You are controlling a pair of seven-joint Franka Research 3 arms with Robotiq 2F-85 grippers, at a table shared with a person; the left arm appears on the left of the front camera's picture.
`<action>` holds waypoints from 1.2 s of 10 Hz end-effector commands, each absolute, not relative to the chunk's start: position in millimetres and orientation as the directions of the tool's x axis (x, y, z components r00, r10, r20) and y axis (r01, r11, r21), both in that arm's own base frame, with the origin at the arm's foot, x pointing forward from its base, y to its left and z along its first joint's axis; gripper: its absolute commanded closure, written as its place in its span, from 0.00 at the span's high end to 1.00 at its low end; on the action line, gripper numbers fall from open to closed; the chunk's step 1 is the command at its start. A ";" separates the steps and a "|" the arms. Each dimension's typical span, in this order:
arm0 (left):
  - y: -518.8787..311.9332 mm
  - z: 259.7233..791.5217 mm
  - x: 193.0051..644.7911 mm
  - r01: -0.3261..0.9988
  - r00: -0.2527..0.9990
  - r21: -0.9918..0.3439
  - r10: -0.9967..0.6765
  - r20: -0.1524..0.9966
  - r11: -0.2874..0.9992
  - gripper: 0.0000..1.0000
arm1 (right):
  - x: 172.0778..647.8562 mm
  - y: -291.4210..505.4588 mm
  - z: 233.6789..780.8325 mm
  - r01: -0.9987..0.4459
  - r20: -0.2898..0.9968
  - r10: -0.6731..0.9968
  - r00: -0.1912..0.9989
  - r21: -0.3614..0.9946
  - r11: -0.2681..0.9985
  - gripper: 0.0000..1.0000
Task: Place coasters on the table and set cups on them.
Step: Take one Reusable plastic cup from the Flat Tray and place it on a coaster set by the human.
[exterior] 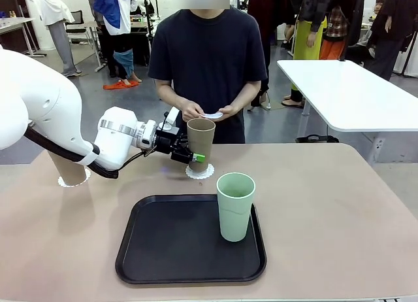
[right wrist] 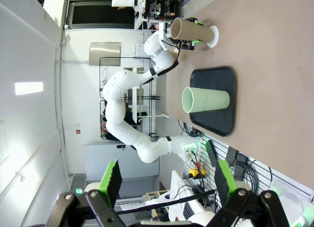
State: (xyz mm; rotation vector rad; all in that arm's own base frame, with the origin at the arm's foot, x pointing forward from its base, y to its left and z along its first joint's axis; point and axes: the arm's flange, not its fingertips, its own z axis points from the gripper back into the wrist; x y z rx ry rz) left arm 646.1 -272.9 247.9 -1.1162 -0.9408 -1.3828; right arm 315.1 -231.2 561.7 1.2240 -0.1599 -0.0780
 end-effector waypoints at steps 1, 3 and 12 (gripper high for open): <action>-276.2 242.6 656.4 0.991 0.041 -0.071 -0.259 0.965 -0.109 0.83 | 315.5 -230.8 560.9 -0.039 0.093 -0.146 0.985 0.941 0.337 1.00; -279.9 237.6 656.7 0.989 0.051 -0.084 -0.256 0.965 -0.123 0.83 | 315.5 -230.8 560.9 -0.039 0.093 -0.146 0.985 0.941 0.337 1.00; -287.6 239.7 654.5 0.986 0.041 -0.080 -0.260 0.965 -0.143 0.83 | 315.5 -230.8 560.9 -0.039 0.093 -0.146 0.985 0.941 0.337 1.00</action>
